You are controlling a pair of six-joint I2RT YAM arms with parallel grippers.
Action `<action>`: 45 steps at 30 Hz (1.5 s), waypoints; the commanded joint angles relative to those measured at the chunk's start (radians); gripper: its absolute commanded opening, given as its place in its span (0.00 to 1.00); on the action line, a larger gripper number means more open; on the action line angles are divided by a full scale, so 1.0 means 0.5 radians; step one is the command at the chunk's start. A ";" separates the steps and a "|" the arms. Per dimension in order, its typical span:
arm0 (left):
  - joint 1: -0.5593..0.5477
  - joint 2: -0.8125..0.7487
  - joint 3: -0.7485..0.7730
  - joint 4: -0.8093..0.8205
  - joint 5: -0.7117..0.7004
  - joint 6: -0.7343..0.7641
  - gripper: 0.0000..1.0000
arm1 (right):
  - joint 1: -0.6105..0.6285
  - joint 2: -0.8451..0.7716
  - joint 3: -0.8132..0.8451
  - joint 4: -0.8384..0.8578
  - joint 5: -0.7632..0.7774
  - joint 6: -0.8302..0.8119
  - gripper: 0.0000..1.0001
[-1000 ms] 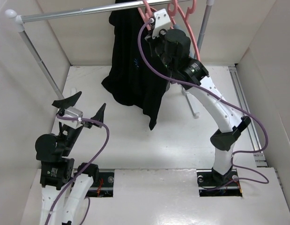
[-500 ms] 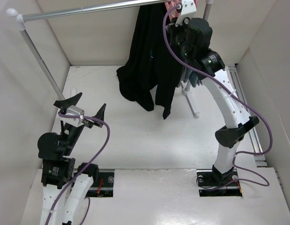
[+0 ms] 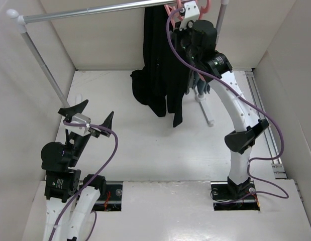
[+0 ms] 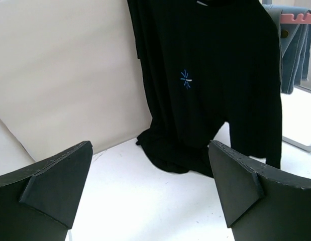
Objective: Place the t-shirt on the hanger
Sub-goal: Hang the hanger with tshirt onto the clothesline
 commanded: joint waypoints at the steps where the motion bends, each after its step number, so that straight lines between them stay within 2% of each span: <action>1: -0.001 -0.023 -0.003 0.072 -0.016 -0.020 1.00 | -0.014 -0.068 -0.010 0.028 -0.032 0.021 0.00; 2: -0.001 -0.023 -0.021 0.072 -0.016 -0.020 1.00 | -0.014 -0.090 -0.038 0.028 -0.011 0.021 0.06; 3: -0.001 -0.023 -0.021 0.072 -0.016 -0.020 1.00 | -0.014 -0.145 -0.114 0.028 -0.011 0.021 0.19; 4: -0.001 -0.023 -0.021 0.072 -0.016 -0.020 1.00 | -0.014 -0.182 -0.160 0.028 0.011 0.021 0.50; 5: -0.001 -0.023 -0.021 0.072 -0.016 -0.020 1.00 | -0.014 -0.221 -0.206 0.050 0.029 0.021 0.58; 6: -0.001 -0.023 -0.021 0.072 -0.016 -0.020 1.00 | 0.011 -0.313 -0.298 0.074 0.029 0.000 0.70; 8: -0.001 -0.023 -0.039 0.072 -0.016 -0.020 1.00 | 0.051 -0.412 -0.378 0.074 0.148 -0.092 0.82; 11: -0.001 -0.023 -0.040 0.072 0.002 -0.020 1.00 | 0.176 -0.617 -0.513 0.074 0.342 -0.279 0.88; 12: -0.001 -0.023 -0.040 0.072 0.023 -0.020 1.00 | 0.210 -0.669 -0.541 0.074 0.473 -0.328 0.94; 18: -0.001 -0.023 -0.076 0.072 0.069 -0.038 1.00 | 0.532 -1.093 -0.851 0.166 1.050 -0.629 0.95; 21: -0.001 -0.023 -0.122 0.072 0.070 -0.038 1.00 | 0.679 -1.304 -1.053 0.188 1.161 -0.700 0.95; 23: -0.001 -0.023 -0.190 0.051 0.088 -0.020 1.00 | 0.762 -1.424 -1.200 0.255 1.049 -0.700 0.96; 24: -0.001 -0.023 -0.220 0.033 0.088 -0.020 1.00 | 0.781 -1.549 -1.404 0.277 0.963 -0.721 0.96; 25: -0.001 -0.044 -0.297 0.011 0.088 -0.020 1.00 | 0.781 -1.608 -1.531 0.304 0.746 -0.721 0.96; 26: -0.001 -0.065 -0.343 0.011 0.088 -0.020 1.00 | 0.799 -1.666 -1.666 0.329 0.623 -0.721 0.99; 27: -0.001 -0.065 -0.389 -0.013 0.088 -0.020 1.00 | 0.799 -1.770 -1.962 0.384 0.509 -0.721 0.99; 29: -0.001 -0.120 -0.542 -0.032 0.088 -0.020 1.00 | 0.799 -1.857 -2.236 0.408 0.310 -0.590 0.99; 30: -0.001 -0.121 -0.591 -0.032 0.070 -0.020 1.00 | 0.799 -1.891 -2.368 0.430 0.278 -0.480 0.99; 31: -0.001 -0.148 -0.640 -0.032 0.070 -0.020 1.00 | 0.799 -1.952 -2.637 0.454 0.257 -0.260 0.99; 32: -0.001 -0.167 -0.687 -0.032 0.100 0.074 1.00 | 0.799 -1.976 -2.770 0.479 0.232 -0.188 0.99; 34: -0.001 -0.191 -0.794 -0.001 0.051 0.075 1.00 | 0.799 -2.013 -3.110 0.525 0.204 -0.007 0.99; 35: -0.001 -0.191 -0.816 0.026 -0.016 0.075 1.00 | 0.799 -2.044 -3.206 0.525 0.222 0.206 0.99; 38: -0.001 -0.191 -0.880 0.109 -0.114 0.048 1.00 | 0.778 -2.124 -3.552 0.574 0.323 0.507 0.99; 45: 0.048 -0.124 -0.926 0.128 -0.246 0.048 1.00 | 0.695 -2.479 -4.029 0.574 0.691 0.953 0.99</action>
